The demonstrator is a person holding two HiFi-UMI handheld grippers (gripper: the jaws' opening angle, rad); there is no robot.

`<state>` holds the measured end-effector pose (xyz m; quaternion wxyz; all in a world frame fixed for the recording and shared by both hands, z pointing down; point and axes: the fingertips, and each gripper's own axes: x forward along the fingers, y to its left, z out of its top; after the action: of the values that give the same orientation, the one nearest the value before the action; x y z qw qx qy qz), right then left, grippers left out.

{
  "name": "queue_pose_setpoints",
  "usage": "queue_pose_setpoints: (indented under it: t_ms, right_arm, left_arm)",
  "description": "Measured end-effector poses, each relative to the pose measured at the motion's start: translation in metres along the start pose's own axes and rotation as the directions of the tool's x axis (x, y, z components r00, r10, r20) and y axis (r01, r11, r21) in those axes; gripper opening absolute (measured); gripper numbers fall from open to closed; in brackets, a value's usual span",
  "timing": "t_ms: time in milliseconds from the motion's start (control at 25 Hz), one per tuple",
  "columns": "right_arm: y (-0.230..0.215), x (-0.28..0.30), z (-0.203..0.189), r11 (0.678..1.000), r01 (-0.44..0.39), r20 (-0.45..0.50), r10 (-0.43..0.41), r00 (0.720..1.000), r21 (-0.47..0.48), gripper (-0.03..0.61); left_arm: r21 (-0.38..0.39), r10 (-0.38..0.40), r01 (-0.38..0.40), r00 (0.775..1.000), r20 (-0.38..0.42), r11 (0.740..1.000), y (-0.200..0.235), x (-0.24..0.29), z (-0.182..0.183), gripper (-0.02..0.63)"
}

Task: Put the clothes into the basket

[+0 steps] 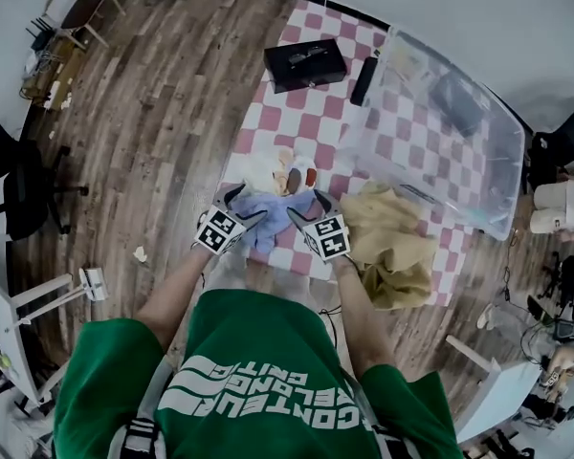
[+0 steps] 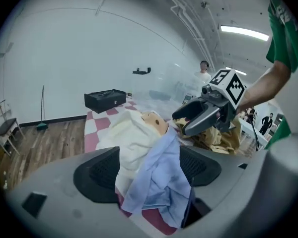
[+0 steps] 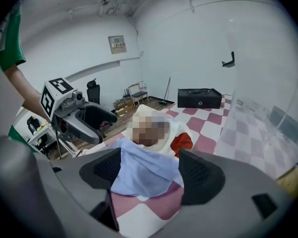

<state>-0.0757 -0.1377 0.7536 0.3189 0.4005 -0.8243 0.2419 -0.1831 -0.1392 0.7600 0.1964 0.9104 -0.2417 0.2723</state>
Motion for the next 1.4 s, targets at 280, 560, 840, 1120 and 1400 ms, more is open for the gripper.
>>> queue_pose_setpoints:
  t_ms: [280,560,840,1120,1400]
  right_arm:
    - [-0.017,0.045,-0.021,1.000,-0.015,-0.118,0.012,0.993,-0.020,0.393]
    - [-0.015,0.080,-0.037,0.997,-0.079,-0.193,0.073,0.978,-0.021,0.392]
    - [-0.017,0.091,-0.041,0.997,-0.077,-0.224,0.072,0.972,-0.010,0.358]
    - [-0.011,0.082,-0.032,0.996,-0.076,-0.197,0.067,0.978,-0.039,0.187]
    - [0.000,0.061,-0.011,0.993,-0.040,-0.113,0.028,0.993,-0.108,0.143]
  left_arm:
    - [0.086,0.016,-0.005,0.991,-0.130,0.996,0.023,0.046,-0.030,0.380]
    - [0.070,-0.023,0.037,0.981,-0.193,0.997,0.028,0.078,-0.040,0.377]
    - [0.027,-0.080,0.088,0.974,-0.211,0.996,0.017,0.092,-0.043,0.237]
    - [0.010,-0.075,0.077,0.985,-0.156,0.997,0.008,0.096,-0.032,0.104]
    - [0.033,-0.079,0.082,0.994,-0.082,0.996,0.001,0.079,-0.006,0.072]
